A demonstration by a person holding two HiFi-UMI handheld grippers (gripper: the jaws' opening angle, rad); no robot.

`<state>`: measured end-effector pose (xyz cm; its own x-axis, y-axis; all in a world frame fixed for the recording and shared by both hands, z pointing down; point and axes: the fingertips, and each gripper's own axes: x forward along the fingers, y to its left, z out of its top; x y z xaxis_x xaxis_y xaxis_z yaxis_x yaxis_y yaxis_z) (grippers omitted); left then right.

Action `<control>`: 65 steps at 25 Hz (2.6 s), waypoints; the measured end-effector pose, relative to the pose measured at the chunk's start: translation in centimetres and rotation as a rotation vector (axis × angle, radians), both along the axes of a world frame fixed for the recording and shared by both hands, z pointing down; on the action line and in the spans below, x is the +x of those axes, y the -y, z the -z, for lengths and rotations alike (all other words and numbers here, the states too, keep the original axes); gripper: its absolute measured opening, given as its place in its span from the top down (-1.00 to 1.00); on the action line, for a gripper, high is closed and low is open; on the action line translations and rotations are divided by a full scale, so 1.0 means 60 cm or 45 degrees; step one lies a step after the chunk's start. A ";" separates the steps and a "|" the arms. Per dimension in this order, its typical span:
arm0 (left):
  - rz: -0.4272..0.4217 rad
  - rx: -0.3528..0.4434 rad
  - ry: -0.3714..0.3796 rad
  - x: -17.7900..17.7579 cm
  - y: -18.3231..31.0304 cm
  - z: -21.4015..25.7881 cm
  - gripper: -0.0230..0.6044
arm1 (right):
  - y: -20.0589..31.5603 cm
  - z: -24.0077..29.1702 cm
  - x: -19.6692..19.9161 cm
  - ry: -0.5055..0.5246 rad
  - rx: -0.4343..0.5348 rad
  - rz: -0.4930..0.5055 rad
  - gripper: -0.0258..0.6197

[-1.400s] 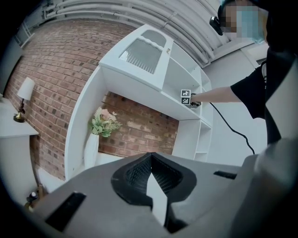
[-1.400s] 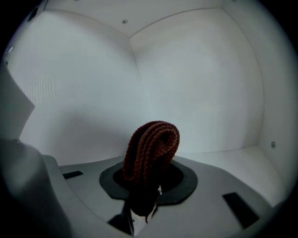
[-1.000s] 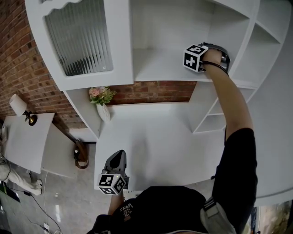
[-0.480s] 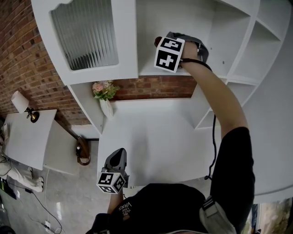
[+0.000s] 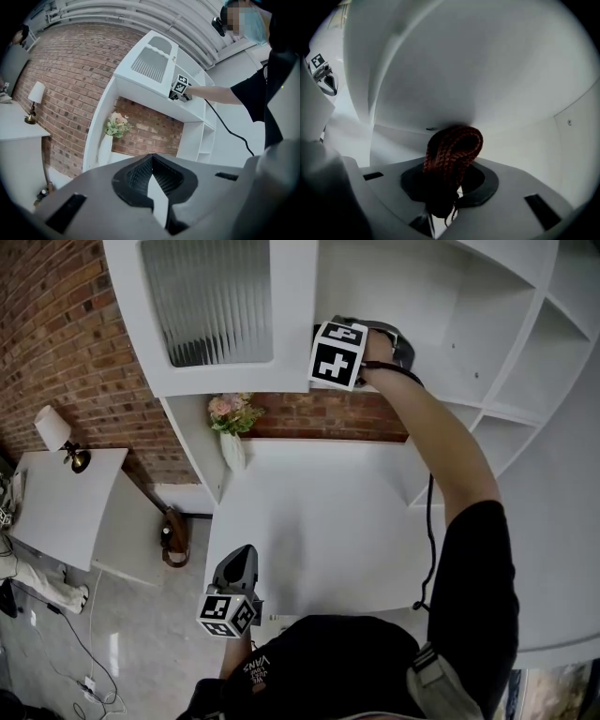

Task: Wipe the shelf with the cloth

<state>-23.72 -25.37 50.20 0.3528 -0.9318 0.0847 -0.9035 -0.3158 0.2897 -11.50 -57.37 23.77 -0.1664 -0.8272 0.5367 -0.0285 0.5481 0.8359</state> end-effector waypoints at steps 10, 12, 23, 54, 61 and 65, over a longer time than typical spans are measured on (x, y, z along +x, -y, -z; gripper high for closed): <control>-0.104 0.009 -0.006 0.051 0.028 -0.001 0.91 | 0.028 -0.002 0.156 -0.076 0.006 -0.209 0.63; -0.132 0.009 -0.007 0.066 0.036 -0.003 0.91 | 0.037 -0.004 0.209 -0.114 0.010 -0.286 0.63; -0.242 0.000 -0.009 0.117 0.073 -0.010 0.91 | 0.050 -0.010 0.457 -0.268 0.008 -0.708 0.63; -0.249 -0.015 0.036 0.077 0.030 -0.005 0.91 | -0.096 0.034 0.055 0.010 0.172 0.041 0.63; -0.182 -0.034 0.029 0.043 0.004 -0.007 0.91 | -0.114 0.000 -0.010 0.029 0.058 0.123 0.63; -0.182 -0.035 0.027 0.047 0.003 -0.015 0.91 | -0.118 -0.007 -0.001 0.002 0.059 0.132 0.64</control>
